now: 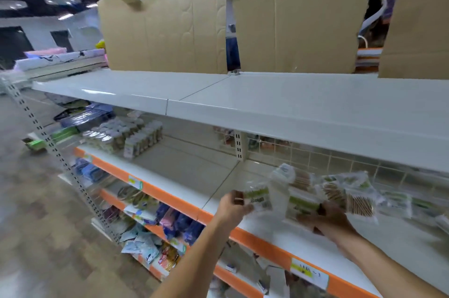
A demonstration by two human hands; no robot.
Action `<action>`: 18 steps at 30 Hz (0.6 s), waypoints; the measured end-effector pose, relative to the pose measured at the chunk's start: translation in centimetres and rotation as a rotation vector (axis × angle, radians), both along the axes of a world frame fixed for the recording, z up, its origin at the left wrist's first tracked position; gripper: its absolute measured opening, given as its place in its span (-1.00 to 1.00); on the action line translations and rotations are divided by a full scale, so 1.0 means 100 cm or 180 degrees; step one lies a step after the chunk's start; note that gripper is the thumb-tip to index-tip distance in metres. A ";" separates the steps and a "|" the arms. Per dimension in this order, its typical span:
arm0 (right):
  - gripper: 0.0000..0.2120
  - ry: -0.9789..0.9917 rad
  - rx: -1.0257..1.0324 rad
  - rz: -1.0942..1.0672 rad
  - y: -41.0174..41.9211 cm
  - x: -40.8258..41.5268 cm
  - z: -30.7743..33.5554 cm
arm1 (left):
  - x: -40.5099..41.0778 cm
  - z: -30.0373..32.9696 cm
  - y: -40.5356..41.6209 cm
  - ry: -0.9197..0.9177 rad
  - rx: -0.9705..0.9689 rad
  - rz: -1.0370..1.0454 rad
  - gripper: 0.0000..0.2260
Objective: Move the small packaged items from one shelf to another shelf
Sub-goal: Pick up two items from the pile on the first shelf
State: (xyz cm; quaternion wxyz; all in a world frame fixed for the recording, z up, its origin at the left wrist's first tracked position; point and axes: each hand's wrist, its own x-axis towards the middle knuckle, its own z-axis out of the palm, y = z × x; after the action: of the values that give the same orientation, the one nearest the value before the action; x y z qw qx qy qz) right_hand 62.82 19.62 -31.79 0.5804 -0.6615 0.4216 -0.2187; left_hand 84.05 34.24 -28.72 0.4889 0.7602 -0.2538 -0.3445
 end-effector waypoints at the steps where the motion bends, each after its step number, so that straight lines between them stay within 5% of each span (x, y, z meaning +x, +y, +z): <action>1: -0.72 0.0032 -0.0028 0.0038 0.002 0.011 0.002 | 0.008 0.003 0.006 0.0013 -0.0015 0.0075 -0.68; 18: -0.67 0.0117 -0.0321 0.0423 0.060 0.192 0.023 | 0.166 0.026 0.084 0.0025 -0.0383 0.0472 -0.80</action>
State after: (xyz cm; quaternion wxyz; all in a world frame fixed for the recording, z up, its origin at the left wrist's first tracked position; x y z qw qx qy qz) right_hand 81.98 25.57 -29.50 0.5518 -0.7203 0.3757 -0.1885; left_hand 100.68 42.69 -26.09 0.5589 0.7448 -0.2151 -0.2944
